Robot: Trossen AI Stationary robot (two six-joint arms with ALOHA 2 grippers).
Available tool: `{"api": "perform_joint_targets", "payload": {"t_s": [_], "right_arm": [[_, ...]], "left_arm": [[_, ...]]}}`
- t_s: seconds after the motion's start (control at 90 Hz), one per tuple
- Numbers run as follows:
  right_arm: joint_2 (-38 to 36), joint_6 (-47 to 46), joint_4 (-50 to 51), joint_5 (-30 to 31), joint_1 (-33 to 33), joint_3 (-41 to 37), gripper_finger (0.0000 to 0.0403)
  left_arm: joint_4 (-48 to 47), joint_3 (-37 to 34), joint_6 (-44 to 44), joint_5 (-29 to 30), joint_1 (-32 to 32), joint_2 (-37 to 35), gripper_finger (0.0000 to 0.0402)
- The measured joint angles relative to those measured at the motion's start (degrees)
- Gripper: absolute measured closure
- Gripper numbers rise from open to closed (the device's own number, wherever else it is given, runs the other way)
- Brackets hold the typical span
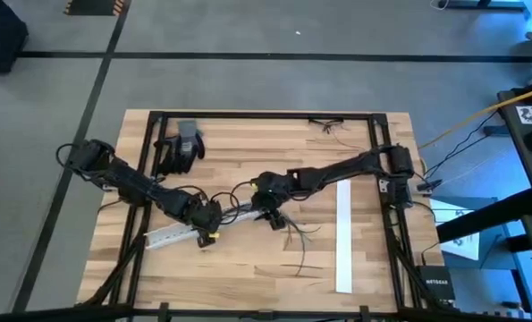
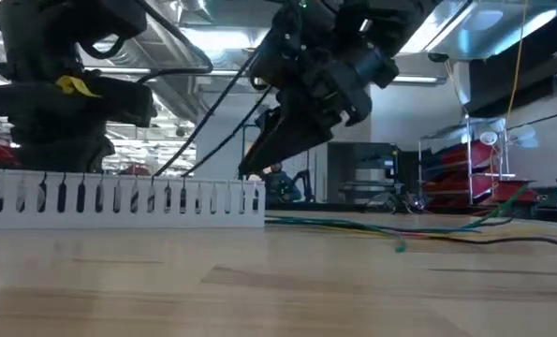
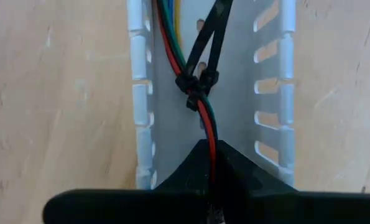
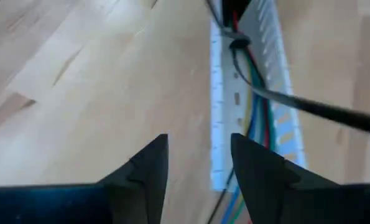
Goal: Ziptie cables
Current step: Put the colored ziptied cables into the white cable duct
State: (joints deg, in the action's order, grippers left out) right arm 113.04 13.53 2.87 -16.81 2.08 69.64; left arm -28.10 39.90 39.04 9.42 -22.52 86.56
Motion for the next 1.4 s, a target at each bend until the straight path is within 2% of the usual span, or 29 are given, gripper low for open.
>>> {"api": "perform_joint_targets", "payload": {"t_s": [0.167, 0.244, 0.333, 0.456, 0.5, 0.656, 1.056, 1.311, 1.4], "right_arm": [[2.70, -0.05, -1.11, 6.51, 0.96, 0.02, 0.0237], [3.21, -0.07, -1.65, 6.58, 1.05, -0.02, 0.0252], [3.21, 0.28, -1.48, 6.35, 1.05, 0.01, 0.0292], [3.21, 1.04, -0.65, 6.32, 0.90, 0.03, 0.0377], [3.21, 1.97, 0.34, 6.71, 0.88, 0.13, 0.0390], [2.88, 3.52, 3.96, 12.68, 1.00, 0.42, 0.0389], [0.72, 2.91, 6.55, 14.98, 1.03, 0.20, 0.0401], [0.65, -0.23, 4.91, 16.74, 0.97, -0.18, 0.0402], [0.65, -1.42, 4.36, 17.52, 0.87, -0.24, 0.0402]], "left_arm": [[0.33, 0.00, -0.12, 0.10, 0.00, 0.00, 0.0394], [0.40, 0.02, -0.08, 0.09, 0.00, 0.02, 0.0394], [0.40, 0.02, -0.05, 0.14, 0.00, 0.02, 0.0394], [0.36, 0.02, 0.01, 0.14, 0.02, 0.02, 0.0394], [0.37, 0.03, 0.17, 0.17, 0.00, 0.02, 0.0394], [0.58, 0.09, 1.25, 0.36, -0.56, 0.04, 0.0394], [1.86, 0.28, 11.66, -8.23, -0.92, 0.02, 0.0394], [11.48, -0.15, 15.52, -9.49, 1.15, 0.17, 0.0386], [13.16, -0.31, 19.29, -6.57, 2.15, 0.22, 0.0384]]}}
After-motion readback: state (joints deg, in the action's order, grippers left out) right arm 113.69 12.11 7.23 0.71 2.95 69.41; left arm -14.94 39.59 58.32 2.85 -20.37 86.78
